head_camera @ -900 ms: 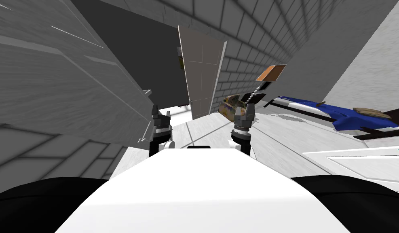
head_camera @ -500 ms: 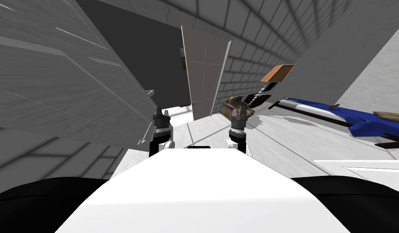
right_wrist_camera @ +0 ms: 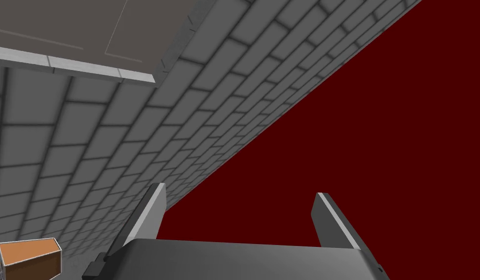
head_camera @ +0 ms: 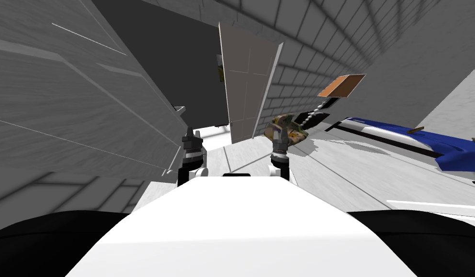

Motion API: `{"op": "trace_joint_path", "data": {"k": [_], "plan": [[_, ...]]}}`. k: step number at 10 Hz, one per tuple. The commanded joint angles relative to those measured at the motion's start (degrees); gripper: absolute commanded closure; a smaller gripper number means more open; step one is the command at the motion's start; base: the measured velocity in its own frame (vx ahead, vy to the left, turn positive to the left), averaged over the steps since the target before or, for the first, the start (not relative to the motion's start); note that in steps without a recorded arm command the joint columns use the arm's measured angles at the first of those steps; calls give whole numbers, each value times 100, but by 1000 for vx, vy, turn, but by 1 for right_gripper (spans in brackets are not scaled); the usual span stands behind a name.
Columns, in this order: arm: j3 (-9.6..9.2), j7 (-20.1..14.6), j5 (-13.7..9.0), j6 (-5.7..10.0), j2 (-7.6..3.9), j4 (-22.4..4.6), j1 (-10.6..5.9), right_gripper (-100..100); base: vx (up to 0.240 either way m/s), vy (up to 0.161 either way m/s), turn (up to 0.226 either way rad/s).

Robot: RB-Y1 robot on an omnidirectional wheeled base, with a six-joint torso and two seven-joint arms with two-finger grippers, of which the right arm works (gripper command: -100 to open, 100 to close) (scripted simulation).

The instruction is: Pull the door open

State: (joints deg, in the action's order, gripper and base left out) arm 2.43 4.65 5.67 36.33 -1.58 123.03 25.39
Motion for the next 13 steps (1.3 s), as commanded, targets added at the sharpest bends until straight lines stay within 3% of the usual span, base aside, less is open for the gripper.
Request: {"op": "trace_joint_path", "data": {"k": [1, 13], "plan": [[-2, -20, -23, 27, -33, -199, -74, -100, 86, 12, 64], [24, -202, -246, 237, -285, -1967, -760, -100, 100, 17, 82]]}}
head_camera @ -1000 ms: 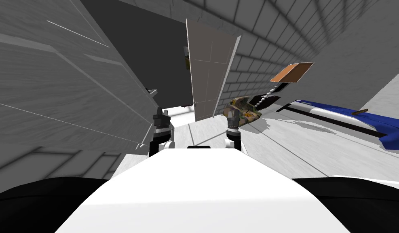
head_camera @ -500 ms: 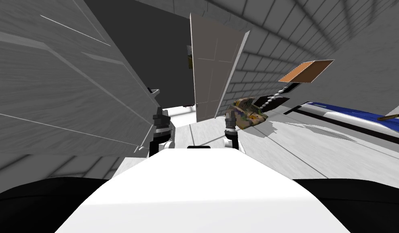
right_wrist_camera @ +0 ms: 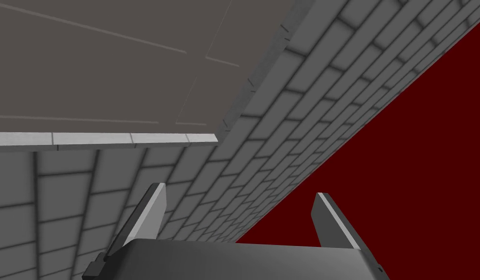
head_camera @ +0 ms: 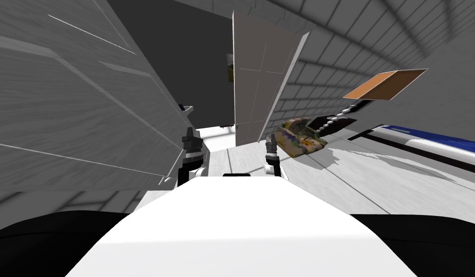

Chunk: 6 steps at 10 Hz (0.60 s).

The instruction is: Pull the door open

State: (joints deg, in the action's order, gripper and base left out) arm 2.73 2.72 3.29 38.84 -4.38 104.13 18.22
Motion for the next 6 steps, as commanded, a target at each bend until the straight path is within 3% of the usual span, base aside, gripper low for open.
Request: {"op": "trace_joint_path", "data": {"k": [1, 6], "plan": [[-4, -25, -29, 6, -25, -241, -106, -100, 110, 16, 79], [9, -114, -139, 109, -112, -1063, -442, -100, 101, 14, 101]]}}
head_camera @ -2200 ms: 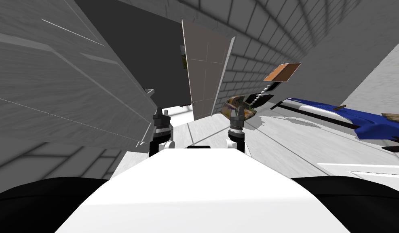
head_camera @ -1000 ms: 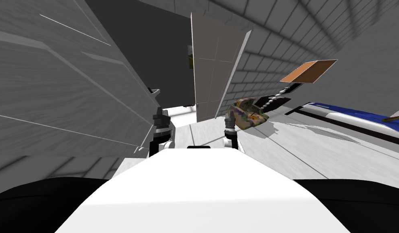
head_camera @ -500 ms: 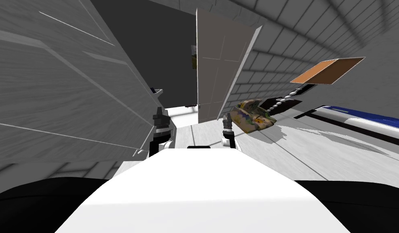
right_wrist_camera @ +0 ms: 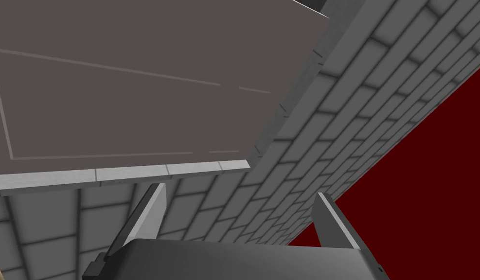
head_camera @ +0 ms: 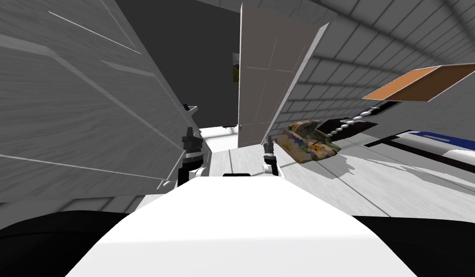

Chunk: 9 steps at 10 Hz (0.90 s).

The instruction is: Pull the door open

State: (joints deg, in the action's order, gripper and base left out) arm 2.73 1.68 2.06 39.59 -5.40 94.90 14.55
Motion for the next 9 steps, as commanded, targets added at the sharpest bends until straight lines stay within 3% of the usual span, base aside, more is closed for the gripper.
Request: {"op": "trace_joint_path", "data": {"k": [1, 9], "plan": [[9, -10, -16, 33, -10, -184, -75, -100, 77, -4, 21], [29, -157, -197, 204, -126, -1578, -630, -100, 97, 7, 95]]}}
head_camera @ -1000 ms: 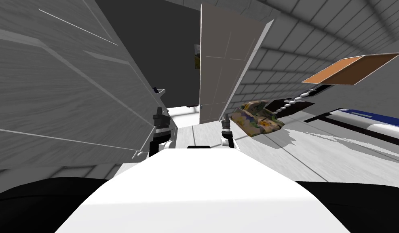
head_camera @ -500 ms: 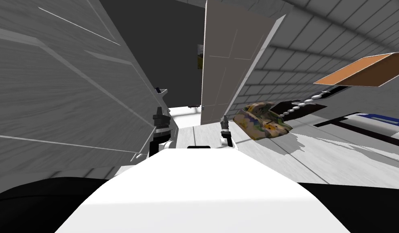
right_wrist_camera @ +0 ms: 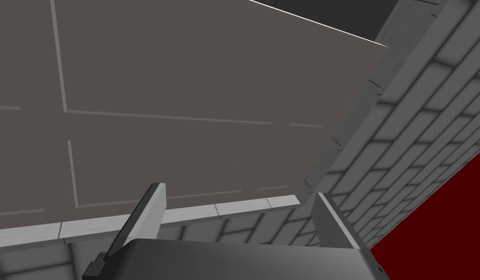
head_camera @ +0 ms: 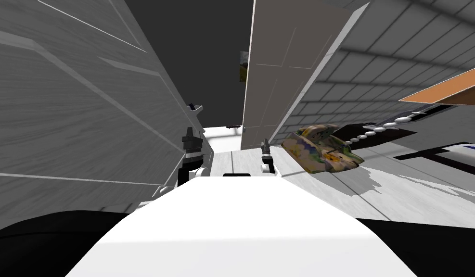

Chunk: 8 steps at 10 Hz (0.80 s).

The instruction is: Pull the door open

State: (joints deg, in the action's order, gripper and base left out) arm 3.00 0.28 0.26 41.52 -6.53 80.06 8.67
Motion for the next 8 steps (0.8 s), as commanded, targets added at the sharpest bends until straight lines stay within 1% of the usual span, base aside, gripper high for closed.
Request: {"op": "trace_joint_path", "data": {"k": [1, 8], "plan": [[6, -36, -39, 32, -25, -286, -111, -100, 104, -1, 84], [24, -161, -193, 177, -102, -1533, -585, -100, 106, 2, 100]]}}
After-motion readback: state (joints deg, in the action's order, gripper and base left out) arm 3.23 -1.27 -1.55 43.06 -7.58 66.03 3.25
